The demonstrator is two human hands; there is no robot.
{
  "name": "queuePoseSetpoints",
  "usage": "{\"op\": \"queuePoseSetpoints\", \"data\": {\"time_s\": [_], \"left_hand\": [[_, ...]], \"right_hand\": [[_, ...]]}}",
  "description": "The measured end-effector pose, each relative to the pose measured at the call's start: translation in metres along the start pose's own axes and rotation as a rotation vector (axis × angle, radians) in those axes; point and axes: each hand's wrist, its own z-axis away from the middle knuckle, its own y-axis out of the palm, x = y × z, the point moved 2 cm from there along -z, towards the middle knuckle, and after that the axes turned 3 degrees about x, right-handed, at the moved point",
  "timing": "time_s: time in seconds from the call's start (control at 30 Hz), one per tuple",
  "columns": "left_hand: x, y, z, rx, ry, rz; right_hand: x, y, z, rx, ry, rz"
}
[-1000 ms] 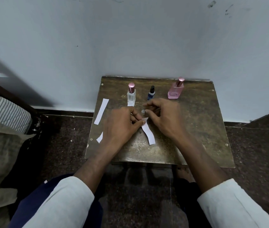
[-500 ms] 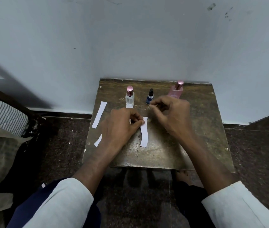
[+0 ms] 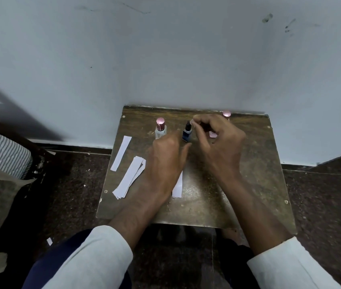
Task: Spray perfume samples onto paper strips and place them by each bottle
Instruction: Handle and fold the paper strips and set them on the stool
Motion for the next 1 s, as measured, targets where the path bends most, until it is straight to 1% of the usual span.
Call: {"op": "queuePoseSetpoints", "data": {"time_s": [0.13, 0.33, 0.4, 0.63, 0.8, 1.0], "left_hand": [[0.001, 0.013, -0.009, 0.02, -0.051, 0.056], [0.006, 0.029, -0.019, 0.034, -0.091, 0.277], [0.006, 0.031, -0.02, 0.027, -0.1, 0.318], [0.003, 0.027, -0.02, 0.018, -0.094, 0.334], [0.005, 0.029, -0.022, 0.017, -0.145, 0.332], [0.005, 0.028, -0.023, 0.006, -0.136, 0.302]], "right_hand": [[-0.005, 0.006, -0.004, 0.041, -0.047, 0.024], [-0.012, 0.013, -0.011, 0.126, -0.077, 0.051], [-0.014, 0.014, -0.012, 0.153, -0.084, 0.061], [-0.018, 0.005, -0.009, 0.158, -0.077, 0.059], [-0.018, 0.006, -0.006, 0.158, -0.007, 0.008], [-0.014, 0.007, -0.014, 0.195, 0.003, 0.056]]}}
